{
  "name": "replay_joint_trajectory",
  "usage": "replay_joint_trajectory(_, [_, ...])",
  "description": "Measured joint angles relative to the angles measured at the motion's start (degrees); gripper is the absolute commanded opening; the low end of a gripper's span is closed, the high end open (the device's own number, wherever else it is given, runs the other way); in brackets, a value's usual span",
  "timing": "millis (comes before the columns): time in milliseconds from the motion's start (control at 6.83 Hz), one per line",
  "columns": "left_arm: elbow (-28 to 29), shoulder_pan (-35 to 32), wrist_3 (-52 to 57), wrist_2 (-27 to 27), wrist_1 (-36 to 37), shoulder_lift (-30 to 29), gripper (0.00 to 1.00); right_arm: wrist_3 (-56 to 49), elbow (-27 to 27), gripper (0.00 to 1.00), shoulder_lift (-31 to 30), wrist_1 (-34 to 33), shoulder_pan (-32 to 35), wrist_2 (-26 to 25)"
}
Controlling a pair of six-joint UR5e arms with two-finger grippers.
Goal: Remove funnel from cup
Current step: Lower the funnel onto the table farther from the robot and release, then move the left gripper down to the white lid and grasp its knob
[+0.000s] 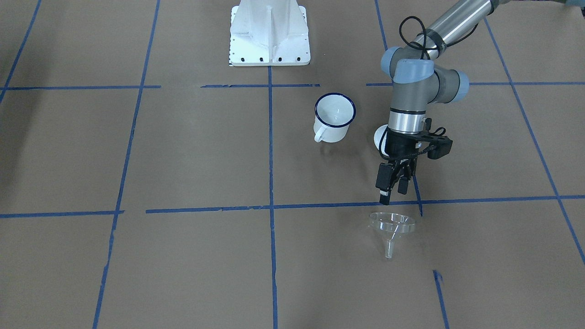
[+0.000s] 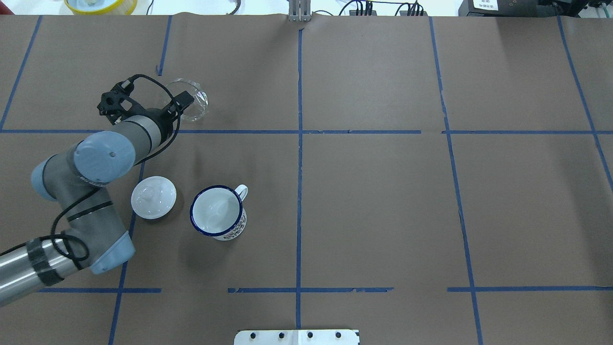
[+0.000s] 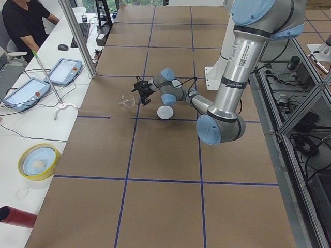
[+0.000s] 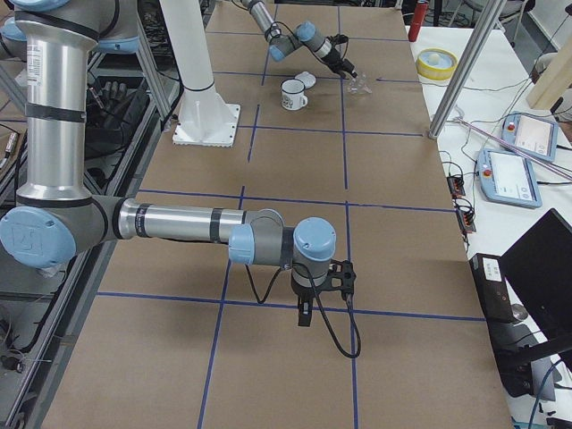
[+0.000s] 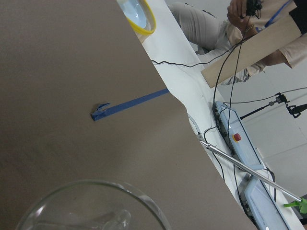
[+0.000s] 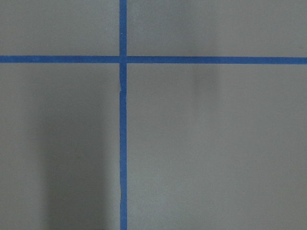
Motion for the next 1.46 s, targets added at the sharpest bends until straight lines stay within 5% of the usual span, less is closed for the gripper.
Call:
replay_joint_trajectory(293, [-10.08,-2.32,8.71,-12.77,7.38,4.53,1.0,0.0,0.0,1.0,0.0,0.0,0.0,0.0])
replay_joint_trajectory(585, [-13.9,-7.53,21.3,-27.51,18.51,4.62,1.0,0.0,0.0,1.0,0.0,0.0,0.0,0.0])
replay_joint_trajectory(1463, [-9.98,-5.52,30.07,-32.24,23.84,4.65,1.0,0.0,-0.03,1.0,0.0,0.0,0.0,0.0])
